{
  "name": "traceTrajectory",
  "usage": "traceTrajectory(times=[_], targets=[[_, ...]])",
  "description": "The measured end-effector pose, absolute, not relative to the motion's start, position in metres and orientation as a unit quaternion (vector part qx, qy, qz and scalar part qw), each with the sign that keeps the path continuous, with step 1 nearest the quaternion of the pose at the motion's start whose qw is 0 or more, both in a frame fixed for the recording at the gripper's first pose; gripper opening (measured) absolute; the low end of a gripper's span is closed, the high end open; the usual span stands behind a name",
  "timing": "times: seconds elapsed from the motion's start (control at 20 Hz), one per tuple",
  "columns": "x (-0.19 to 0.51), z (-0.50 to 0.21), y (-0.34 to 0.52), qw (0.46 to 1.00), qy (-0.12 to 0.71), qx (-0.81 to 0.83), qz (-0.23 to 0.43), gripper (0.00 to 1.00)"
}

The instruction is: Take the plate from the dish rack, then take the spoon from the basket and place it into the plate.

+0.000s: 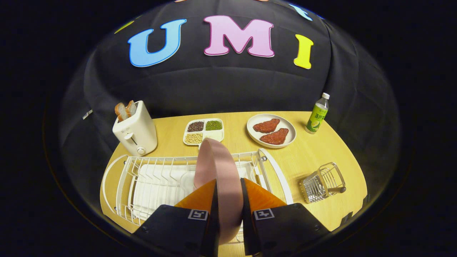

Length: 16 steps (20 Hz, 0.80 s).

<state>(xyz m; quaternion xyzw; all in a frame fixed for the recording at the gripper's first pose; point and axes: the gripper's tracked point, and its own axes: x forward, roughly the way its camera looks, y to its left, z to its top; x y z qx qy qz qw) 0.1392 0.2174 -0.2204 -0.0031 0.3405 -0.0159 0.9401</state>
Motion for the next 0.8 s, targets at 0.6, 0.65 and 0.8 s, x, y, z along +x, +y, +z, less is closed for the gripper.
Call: traceTrajectory(times=[0.6,0.65,0.8], targets=[[0.145,-0.172,0.228,0.959,0.265,-0.093,-0.041,0.29],[0.145,-0.169,0.227,0.959,0.264,-0.094,-0.04,0.29],[0.142,-0.169,0.221,0.957,0.275,-0.084,-0.033,0.28]])
